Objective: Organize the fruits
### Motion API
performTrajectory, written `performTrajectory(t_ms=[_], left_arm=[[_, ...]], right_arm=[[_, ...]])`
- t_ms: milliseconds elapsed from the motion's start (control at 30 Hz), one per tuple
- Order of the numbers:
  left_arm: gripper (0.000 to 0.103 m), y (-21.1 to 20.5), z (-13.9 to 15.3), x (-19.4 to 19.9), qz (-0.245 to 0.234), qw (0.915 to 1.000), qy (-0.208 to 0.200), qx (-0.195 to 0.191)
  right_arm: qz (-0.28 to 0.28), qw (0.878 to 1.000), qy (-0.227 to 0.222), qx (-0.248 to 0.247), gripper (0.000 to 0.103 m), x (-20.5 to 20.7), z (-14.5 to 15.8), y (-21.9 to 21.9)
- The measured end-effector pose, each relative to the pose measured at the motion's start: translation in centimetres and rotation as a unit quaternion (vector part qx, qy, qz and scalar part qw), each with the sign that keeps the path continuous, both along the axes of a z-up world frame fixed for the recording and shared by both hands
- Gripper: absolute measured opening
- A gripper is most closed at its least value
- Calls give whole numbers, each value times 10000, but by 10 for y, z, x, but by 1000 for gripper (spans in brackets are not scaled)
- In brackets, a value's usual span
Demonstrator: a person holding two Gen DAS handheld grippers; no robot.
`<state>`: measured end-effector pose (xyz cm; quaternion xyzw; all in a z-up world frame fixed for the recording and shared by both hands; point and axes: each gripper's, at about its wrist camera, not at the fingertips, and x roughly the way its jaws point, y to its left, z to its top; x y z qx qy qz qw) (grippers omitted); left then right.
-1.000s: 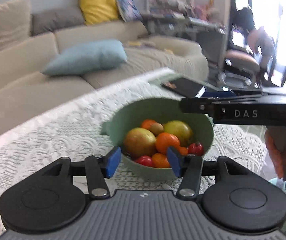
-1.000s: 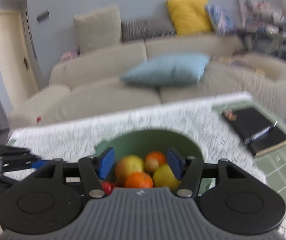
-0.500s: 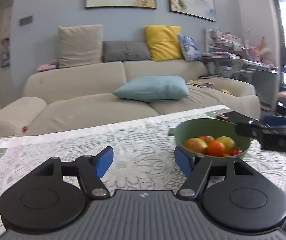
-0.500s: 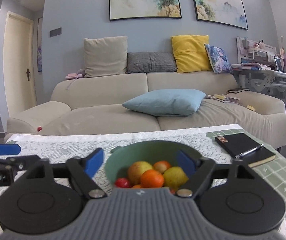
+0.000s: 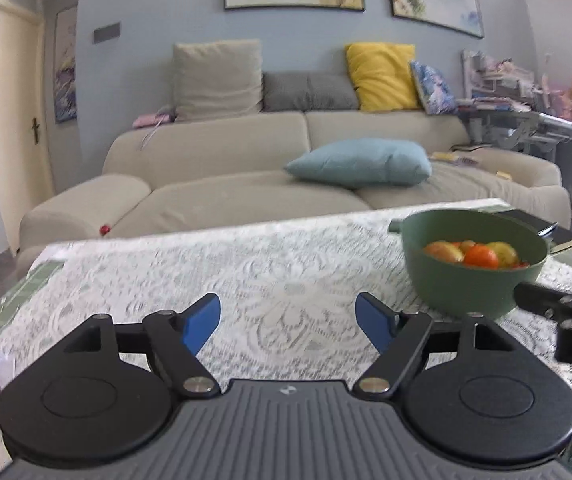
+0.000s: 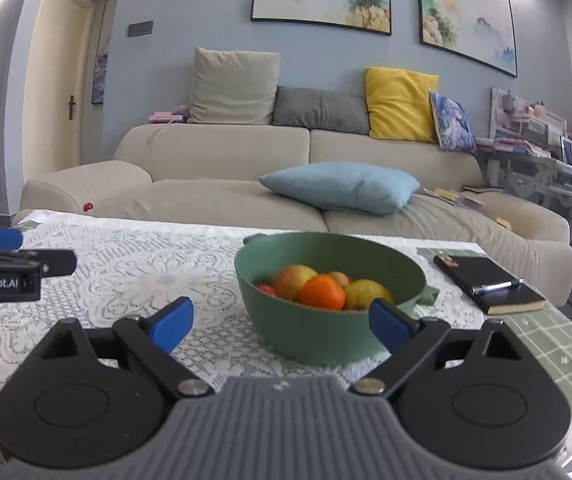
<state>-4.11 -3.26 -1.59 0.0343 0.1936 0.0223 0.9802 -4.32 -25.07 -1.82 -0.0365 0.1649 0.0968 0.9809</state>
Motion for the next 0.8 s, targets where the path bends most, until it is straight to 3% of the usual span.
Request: performTrajectory(t_ms=[800], left_arm=[[90, 8, -8, -2, 213, 9995, 229, 27]], right_arm=[[3, 10000, -51, 30, 94, 0, -2, 2]])
